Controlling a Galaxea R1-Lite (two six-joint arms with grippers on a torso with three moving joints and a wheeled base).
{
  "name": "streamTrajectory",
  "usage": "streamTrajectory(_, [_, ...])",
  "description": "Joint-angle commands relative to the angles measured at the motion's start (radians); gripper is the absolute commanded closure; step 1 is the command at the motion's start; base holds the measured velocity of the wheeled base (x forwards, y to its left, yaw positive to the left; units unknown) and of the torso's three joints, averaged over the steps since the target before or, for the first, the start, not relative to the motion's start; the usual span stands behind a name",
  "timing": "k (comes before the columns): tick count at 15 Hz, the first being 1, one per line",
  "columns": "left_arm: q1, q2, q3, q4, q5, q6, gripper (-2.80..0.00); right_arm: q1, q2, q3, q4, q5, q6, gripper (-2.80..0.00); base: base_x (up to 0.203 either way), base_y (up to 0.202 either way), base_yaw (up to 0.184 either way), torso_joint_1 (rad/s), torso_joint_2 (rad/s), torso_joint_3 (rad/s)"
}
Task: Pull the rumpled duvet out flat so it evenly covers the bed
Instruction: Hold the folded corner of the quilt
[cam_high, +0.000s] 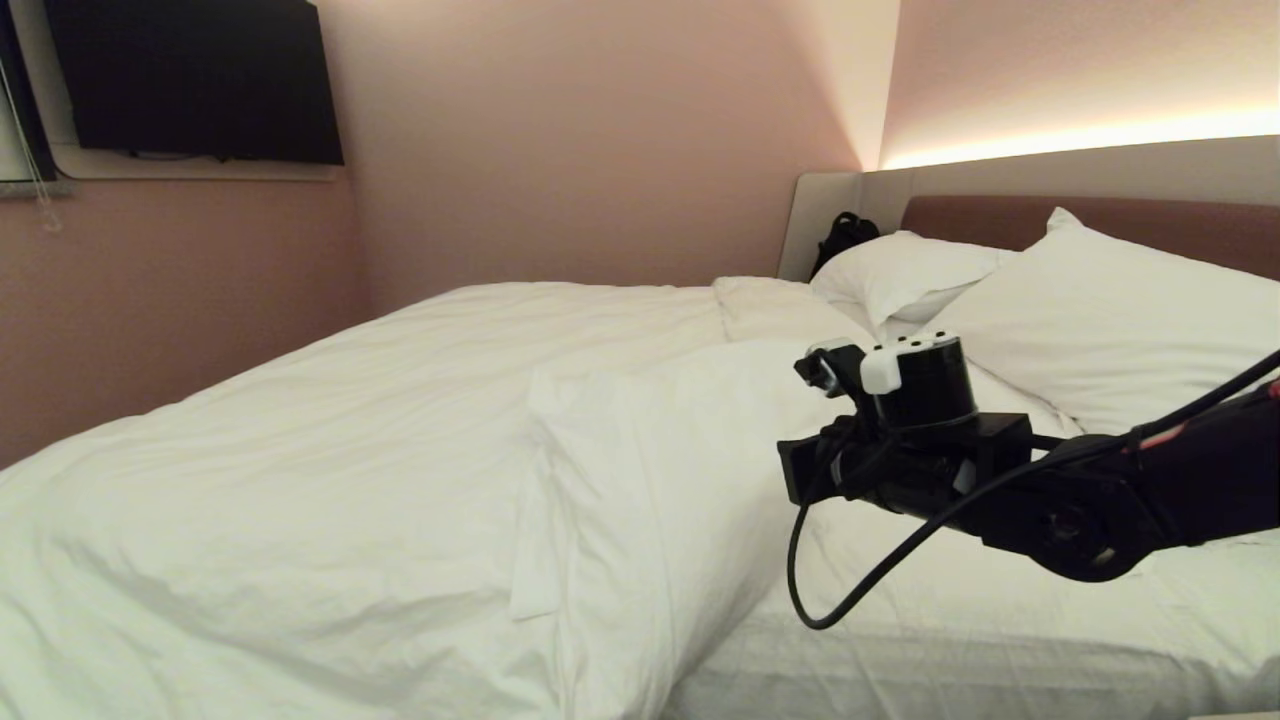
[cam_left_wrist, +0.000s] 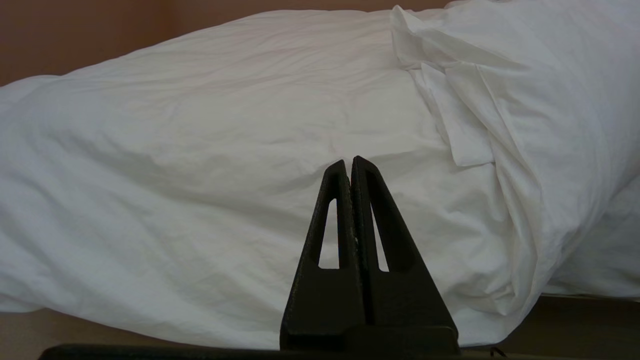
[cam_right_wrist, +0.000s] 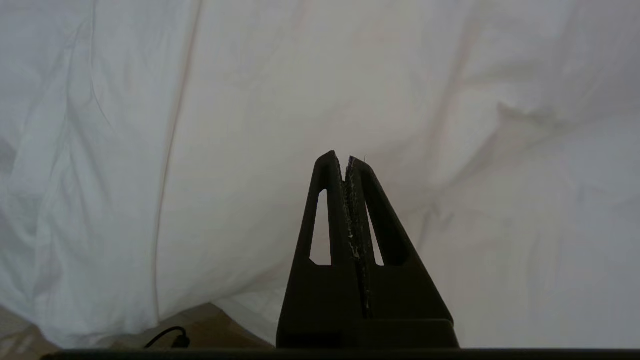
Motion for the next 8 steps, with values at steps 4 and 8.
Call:
streamTrajectory(4, [0.000,0.000,0.000,0.000,0.000,0.000,0.00,0.045,0.091,-0.006,-0.141,-0.045,-0.044,0.00,0.000,0.000,0.000,0.000,0.00,0.000])
streamTrajectory(8, [0.000,0.000,0.000,0.000,0.000,0.000,0.00,0.068,0.158,-0.035,-0.164,-0.056,-0.071,0.00,0.000,0.000,0.000,0.000,0.00,0.000])
